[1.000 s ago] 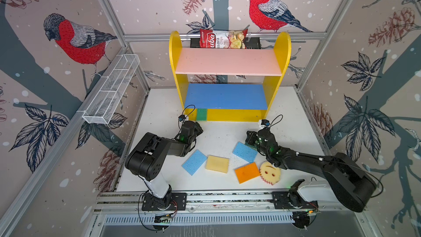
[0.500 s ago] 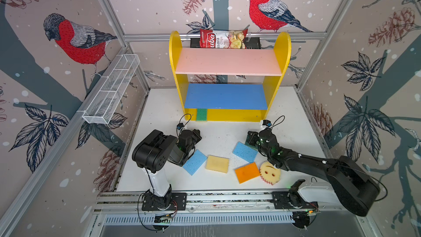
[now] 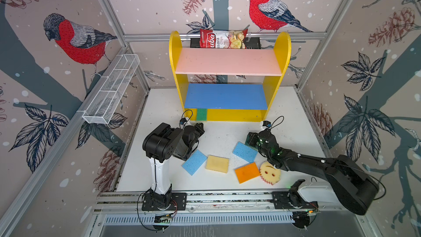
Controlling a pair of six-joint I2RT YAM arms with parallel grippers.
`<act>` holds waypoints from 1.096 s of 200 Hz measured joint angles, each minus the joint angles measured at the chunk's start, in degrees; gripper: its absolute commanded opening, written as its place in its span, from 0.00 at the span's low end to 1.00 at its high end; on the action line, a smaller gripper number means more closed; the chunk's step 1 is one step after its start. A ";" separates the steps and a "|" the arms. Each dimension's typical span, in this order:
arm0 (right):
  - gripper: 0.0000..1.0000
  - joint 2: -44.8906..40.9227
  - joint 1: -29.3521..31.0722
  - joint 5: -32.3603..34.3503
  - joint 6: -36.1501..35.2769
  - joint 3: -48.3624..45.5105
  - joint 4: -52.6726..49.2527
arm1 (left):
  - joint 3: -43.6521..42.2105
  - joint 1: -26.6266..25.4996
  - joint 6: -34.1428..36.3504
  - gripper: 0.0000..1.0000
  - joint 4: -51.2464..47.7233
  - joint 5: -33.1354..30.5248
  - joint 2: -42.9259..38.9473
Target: Place and organize the cleaning sponges onto the shelf
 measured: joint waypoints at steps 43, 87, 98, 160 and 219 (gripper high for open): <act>0.00 1.16 -0.11 0.00 -0.04 0.00 0.00 | 4.00 0.00 -0.07 0.00 -2.14 -0.48 1.55; 0.00 2.36 -0.26 0.00 -0.11 0.00 0.09 | 7.76 0.00 0.07 0.00 -4.35 -1.29 3.15; 0.00 2.67 -0.39 -0.02 -0.11 0.00 0.09 | 8.41 0.00 0.09 0.00 -4.85 -1.51 3.37; 0.00 3.23 -1.29 -0.07 -0.33 -0.02 0.33 | 10.43 0.00 0.15 0.00 -7.72 -2.27 3.56; 0.00 4.04 -1.88 -0.92 -0.68 -0.11 0.59 | 8.37 0.00 0.66 0.00 -10.34 -5.16 1.07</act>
